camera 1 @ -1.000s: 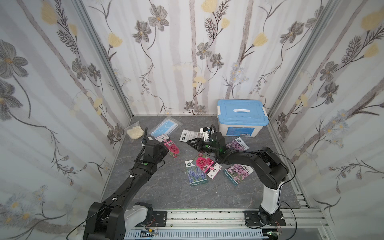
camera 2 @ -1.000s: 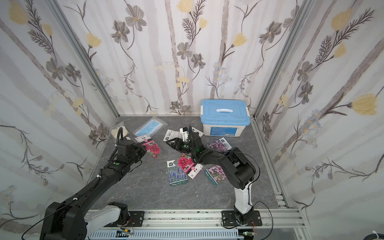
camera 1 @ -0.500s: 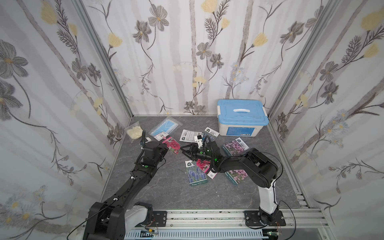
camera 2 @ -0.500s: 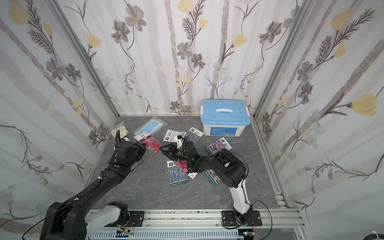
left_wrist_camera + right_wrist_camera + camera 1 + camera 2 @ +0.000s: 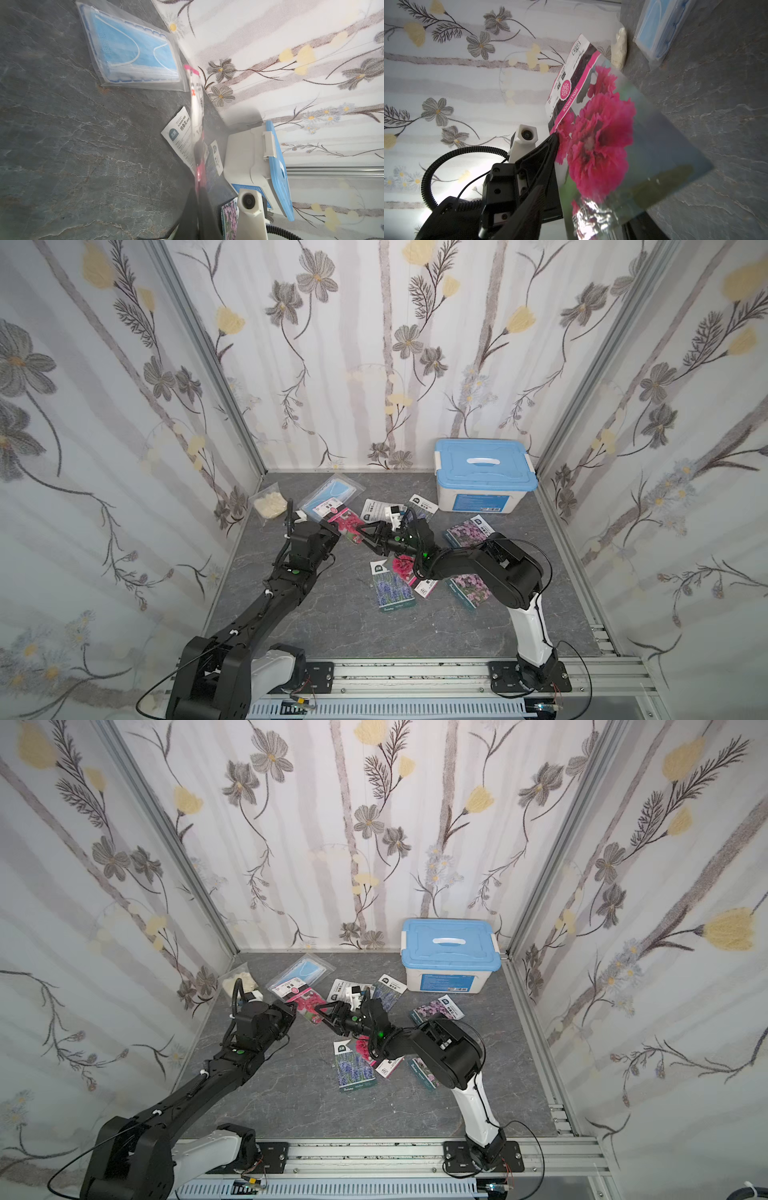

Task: Arrange the seed packets in a row
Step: Pick up the seed packet from the center of the board.

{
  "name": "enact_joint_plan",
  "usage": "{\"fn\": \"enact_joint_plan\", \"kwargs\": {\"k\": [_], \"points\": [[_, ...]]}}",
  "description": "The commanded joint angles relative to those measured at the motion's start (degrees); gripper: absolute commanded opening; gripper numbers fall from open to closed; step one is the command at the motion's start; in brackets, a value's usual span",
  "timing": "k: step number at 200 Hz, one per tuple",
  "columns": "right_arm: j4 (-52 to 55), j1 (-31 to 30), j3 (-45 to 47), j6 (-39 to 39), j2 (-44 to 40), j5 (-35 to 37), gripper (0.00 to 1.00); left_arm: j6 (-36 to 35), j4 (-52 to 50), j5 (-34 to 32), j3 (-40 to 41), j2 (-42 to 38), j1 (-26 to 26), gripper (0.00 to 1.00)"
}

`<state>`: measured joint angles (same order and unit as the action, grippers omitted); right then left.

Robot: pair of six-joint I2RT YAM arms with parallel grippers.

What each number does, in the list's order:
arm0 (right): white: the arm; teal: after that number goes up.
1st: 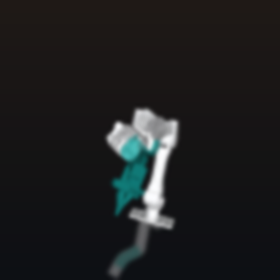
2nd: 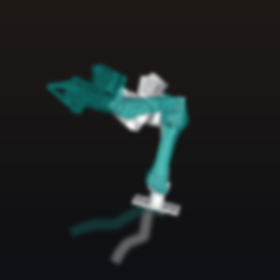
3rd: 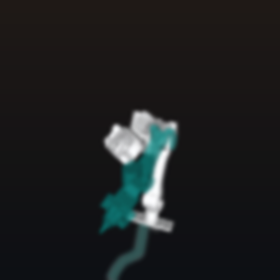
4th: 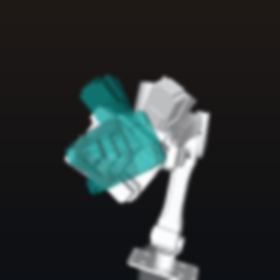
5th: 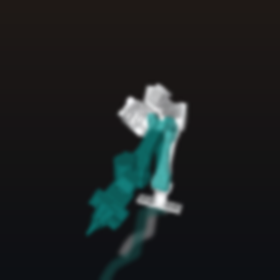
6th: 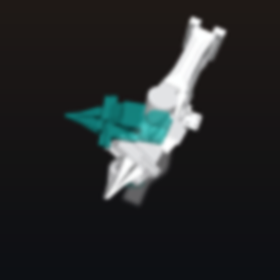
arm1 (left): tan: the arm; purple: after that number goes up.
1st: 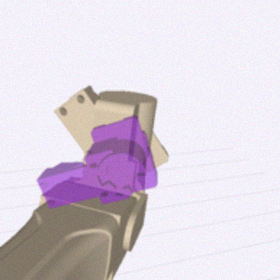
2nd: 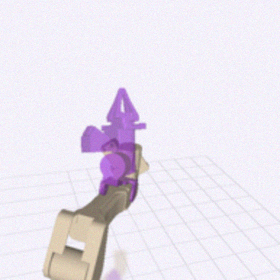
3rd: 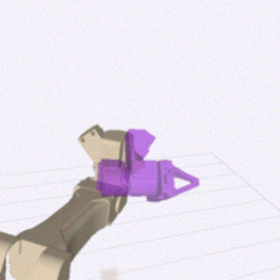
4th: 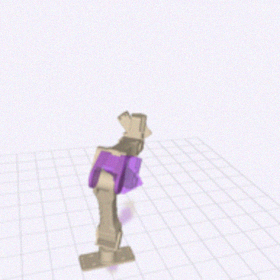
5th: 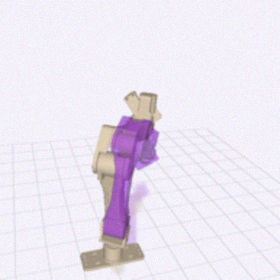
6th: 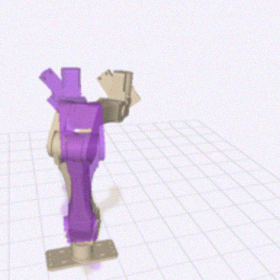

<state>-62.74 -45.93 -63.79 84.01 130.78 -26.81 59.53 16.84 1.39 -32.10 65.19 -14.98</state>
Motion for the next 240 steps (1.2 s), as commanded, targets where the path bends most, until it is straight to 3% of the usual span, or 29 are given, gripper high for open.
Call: {"fn": "enact_joint_plan", "kwargs": {"k": [1, 31, 61, 73, 98, 115, 126, 135, 169, 195, 216, 240], "points": [[-1.64, 0.13, -1.28, 1.78, 0.94, 0.6, 0.58, -0.29, 2.5, 0.53, -0.64, -0.06, -0.32, 0.0], [-1.84, 0.31, -2.6, 1.83, 2.04, 1.15, 0.49, -0.63, 2.68, 0.42, -0.52, -0.06, -1.83, 0.0], [0.13, 0.4, -2.39, -1.38, 0.84, 3.28, 0.1, -0.69, 3.11, -0.33, 0.55, 0.18, -3.58, 0.0], [0.85, 0.69, -1.92, -2.84, 0.08, 3.78, 0.0, -1.0, 3.01, -0.46, 0.89, 0.05, -4.27, 0.0], [6.83, 1.12, 0.07, -10.79, -3.06, 5.35, 0.0, -3.9, -1.47, -0.97, 0.54, -1.27, -5.91, 0.01], [13.23, 1.12, 2.43, -18.23, -6.81, 7.4, 0.0, -6.92, -5.87, -0.51, 0.31, -3.73, -5.93, 0.54], [18.45, 3.14, 3.52, -24.01, -9.67, 9.19, 0.0, -9.52, -8.89, -0.51, 0.29, -6.01, -5.94, 0.75], [23.35, 3.88, 4.2, -29.55, -12.36, 10.6, 0.0, -11.8, -12.1, -0.52, -0.13, -7.81, -5.93, 0.84], [42.61, 6.51, 4.57, -51.7, -22.19, 17.79, 0.0, -19.38, -19.85, 0.45, -2.67, -11.3, -5.93, 0.93], [63.18, 7.52, -3.81, -68.23, -24.3, 18.47, 0.0, -26.58, -15.71, 4.72, -4.2, -9.08, -6.14, 1.0], [76.52, 7.47, -9.32, -76.39, -24.29, 22.18, 0.0, -34.0, -14.29, 6.56, -9.19, -3.77, -6.37, 1.0], [82.5, 7.52, -9.49, -82.97, -27.39, 24.93, 0.0, -42.63, -10.64, 8.63, -13.72, 1.88, -6.55, 1.0]]}}
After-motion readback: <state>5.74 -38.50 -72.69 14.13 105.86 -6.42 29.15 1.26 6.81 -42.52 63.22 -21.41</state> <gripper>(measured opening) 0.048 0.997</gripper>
